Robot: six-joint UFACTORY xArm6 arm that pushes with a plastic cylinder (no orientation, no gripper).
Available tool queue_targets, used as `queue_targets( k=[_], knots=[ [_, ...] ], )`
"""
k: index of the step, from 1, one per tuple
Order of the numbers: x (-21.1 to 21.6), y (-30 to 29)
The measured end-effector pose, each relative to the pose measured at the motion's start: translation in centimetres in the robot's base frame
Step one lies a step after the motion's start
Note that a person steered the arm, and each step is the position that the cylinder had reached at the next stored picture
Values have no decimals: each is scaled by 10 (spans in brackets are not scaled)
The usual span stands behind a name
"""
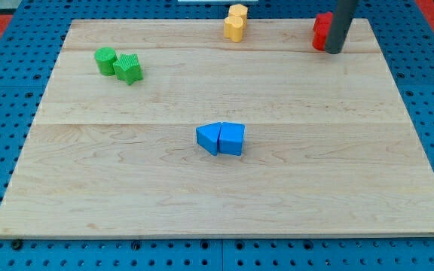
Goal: Place your arm to the right of the yellow hexagon
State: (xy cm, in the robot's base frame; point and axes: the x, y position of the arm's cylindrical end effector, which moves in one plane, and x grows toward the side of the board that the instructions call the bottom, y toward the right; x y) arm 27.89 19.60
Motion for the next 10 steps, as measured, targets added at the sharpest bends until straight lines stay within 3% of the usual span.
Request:
queue_targets(
  k=[3,4,5,6,7,8,10],
  knots=[
    [2,-48],
    [21,-54],
    [87,-66],
    [112,-142],
    [69,-172],
    [9,-122],
    [-86,-117]
  ],
)
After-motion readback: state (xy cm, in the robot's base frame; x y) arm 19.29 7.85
